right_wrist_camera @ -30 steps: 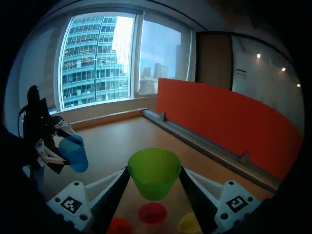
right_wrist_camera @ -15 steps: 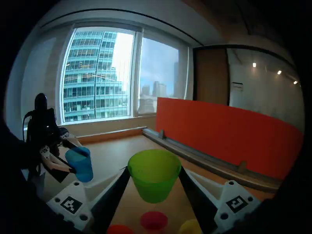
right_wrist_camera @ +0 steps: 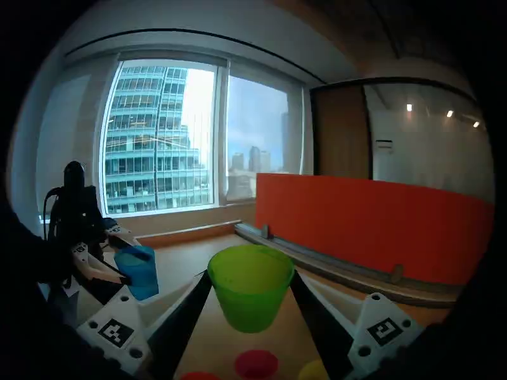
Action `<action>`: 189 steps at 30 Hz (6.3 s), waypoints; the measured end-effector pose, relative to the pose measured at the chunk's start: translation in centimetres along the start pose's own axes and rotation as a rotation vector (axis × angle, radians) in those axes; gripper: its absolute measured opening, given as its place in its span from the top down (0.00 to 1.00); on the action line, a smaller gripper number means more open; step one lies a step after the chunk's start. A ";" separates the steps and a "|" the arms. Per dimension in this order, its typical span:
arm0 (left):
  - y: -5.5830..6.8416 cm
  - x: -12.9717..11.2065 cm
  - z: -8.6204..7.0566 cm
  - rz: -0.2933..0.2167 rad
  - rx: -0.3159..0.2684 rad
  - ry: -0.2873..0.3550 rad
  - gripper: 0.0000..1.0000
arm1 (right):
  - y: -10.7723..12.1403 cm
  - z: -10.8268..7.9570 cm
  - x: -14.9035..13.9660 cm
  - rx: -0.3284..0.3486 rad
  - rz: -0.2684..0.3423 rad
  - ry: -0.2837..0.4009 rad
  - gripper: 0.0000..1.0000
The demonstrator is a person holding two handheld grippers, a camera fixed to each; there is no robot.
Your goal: Pour water
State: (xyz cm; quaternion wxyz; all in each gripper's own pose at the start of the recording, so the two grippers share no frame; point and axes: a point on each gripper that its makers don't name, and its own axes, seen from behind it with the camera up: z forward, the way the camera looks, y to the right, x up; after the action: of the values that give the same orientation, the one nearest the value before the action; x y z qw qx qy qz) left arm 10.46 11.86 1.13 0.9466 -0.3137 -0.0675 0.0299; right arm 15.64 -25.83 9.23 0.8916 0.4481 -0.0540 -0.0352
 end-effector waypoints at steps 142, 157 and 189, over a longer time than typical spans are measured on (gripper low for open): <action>3.6 13.7 5.9 0.738 0.057 0.089 0.15 | -8.9 -3.0 -6.8 0.180 -0.044 -0.003 0.09; 3.6 14.4 5.9 0.826 0.088 0.097 0.15 | -9.3 -3.1 -6.3 0.191 -0.057 0.004 0.09; 4.5 15.3 6.3 1.033 0.108 0.108 0.15 | -9.1 -3.2 -5.8 0.189 -0.061 0.014 0.09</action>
State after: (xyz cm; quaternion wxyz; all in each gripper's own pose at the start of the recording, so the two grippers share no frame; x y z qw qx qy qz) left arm 24.64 20.72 5.14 0.8254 -0.2578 0.1468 0.4803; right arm 10.15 -28.03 -0.38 0.8442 0.5319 -0.0374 -0.0539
